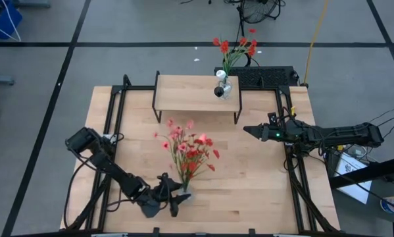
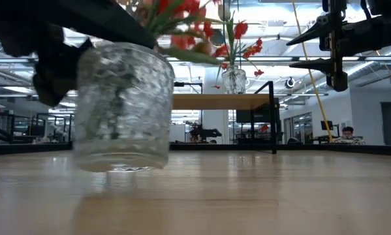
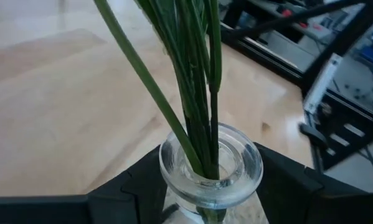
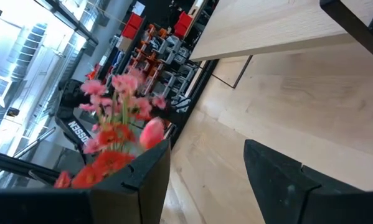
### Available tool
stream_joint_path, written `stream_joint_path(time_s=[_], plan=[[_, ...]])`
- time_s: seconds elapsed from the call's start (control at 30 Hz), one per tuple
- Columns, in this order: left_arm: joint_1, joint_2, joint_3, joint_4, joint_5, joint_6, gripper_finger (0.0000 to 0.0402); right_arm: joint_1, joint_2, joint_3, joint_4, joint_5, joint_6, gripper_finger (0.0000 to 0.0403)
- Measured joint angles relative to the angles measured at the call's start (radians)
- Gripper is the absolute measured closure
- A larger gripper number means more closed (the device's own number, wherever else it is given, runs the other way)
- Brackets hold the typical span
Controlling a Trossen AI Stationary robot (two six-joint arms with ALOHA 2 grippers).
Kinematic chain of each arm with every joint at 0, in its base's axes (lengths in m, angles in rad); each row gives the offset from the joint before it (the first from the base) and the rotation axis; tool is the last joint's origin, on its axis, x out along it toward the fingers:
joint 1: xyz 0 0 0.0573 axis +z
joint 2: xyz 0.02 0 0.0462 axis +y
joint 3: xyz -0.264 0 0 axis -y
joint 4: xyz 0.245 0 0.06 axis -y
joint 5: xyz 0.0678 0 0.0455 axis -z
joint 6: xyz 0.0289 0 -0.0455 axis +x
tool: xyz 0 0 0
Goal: Pick and place flowers into a vace then onto a shelf
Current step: Put the transparent vase with flowers on the shelf
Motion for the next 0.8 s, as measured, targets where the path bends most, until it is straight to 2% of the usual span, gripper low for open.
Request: stream_joint_path(time_s=[0.23, 0.57, 0.8], plan=[[0.044, -0.049, 0.001, -0.016, -0.003, 0.016, 0.0197, 0.004, 0.0, 0.0, 0.0, -0.005, -0.004, 0.0206], [0.199, -0.284, 0.002, -0.175, -0.025, 0.1, 0.0197, 0.025, -0.001, 0.0, 0.0, -0.007, -0.055, 0.0206], [0.333, -0.455, 0.002, -0.266, -0.146, 0.276, 0.0197, 0.024, 0.0, 0.0, 0.0, -0.006, -0.146, 0.0206]])
